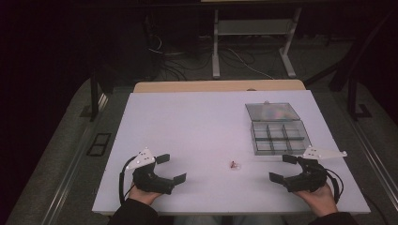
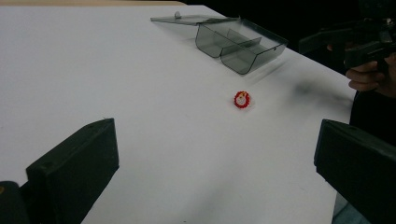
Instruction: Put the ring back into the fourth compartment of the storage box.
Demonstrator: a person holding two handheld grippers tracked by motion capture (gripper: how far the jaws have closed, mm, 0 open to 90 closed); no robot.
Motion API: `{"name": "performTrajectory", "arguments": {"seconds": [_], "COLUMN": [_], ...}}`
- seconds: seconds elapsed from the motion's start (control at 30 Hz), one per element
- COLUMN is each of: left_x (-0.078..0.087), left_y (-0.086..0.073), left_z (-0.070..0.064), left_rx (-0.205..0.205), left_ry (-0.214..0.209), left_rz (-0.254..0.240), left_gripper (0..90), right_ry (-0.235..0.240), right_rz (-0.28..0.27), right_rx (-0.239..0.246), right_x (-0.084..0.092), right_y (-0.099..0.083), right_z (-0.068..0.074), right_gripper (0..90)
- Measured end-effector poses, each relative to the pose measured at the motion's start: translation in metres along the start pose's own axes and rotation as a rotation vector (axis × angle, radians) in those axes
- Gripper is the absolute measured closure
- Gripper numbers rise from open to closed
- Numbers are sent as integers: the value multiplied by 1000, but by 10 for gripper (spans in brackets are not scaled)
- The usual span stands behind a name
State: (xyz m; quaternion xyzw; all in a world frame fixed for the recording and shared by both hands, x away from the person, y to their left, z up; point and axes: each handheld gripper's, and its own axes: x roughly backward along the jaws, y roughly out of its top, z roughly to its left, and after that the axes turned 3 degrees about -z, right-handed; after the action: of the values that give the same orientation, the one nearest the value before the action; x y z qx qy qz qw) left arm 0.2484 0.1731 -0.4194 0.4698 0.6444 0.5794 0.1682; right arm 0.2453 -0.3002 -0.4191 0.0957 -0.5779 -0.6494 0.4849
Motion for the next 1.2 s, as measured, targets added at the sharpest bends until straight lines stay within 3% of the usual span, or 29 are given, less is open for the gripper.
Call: {"name": "performTrajectory", "arguments": {"seconds": [0.37,0.8,1.2], "left_x": [0,-1,-1], "left_y": [-2,-3,-5], "left_z": [-1,-1,-1], "left_rx": [7,4,14], "left_ry": [-5,-4,13], "left_rz": [5,13,17], "left_gripper": [0,0,0], "right_ry": [-17,-3,-1], "right_rz": [36,53,100], "right_rx": [19,20,47], "right_x": [-1,-1,3], "right_y": [-2,-1,8], "right_z": [-1,-1,3], "right_gripper": [0,0,0]}}
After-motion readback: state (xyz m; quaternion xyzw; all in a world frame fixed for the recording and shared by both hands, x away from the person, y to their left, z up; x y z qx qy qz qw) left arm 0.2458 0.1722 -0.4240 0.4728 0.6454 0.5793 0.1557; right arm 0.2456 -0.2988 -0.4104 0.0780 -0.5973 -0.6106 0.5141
